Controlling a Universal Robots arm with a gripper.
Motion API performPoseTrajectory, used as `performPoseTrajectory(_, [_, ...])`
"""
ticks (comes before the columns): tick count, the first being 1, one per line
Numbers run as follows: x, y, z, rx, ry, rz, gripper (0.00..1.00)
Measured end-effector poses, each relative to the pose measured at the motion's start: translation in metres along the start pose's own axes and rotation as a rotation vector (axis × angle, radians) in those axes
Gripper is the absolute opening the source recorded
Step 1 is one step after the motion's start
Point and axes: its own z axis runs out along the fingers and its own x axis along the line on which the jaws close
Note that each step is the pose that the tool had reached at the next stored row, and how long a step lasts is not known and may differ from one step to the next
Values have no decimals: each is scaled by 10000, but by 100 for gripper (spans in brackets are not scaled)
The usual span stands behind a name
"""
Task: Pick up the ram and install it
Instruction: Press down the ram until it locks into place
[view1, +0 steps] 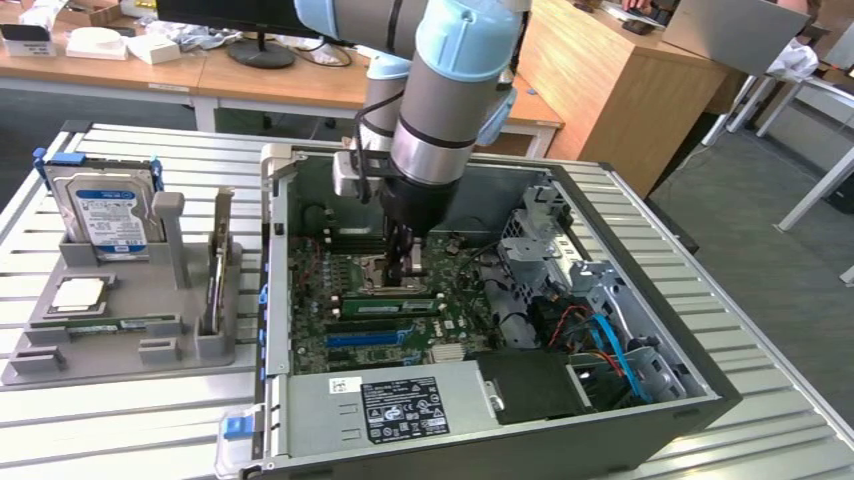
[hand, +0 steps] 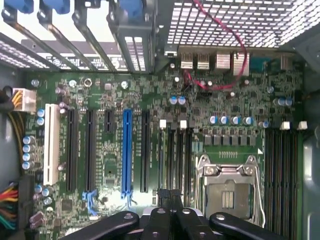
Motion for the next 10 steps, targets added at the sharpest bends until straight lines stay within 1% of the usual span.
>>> performPoseTrajectory(5, [0, 77, 4, 0, 0, -1, 10])
performPoseTrajectory(10, [0, 88, 5, -1, 0, -1, 10])
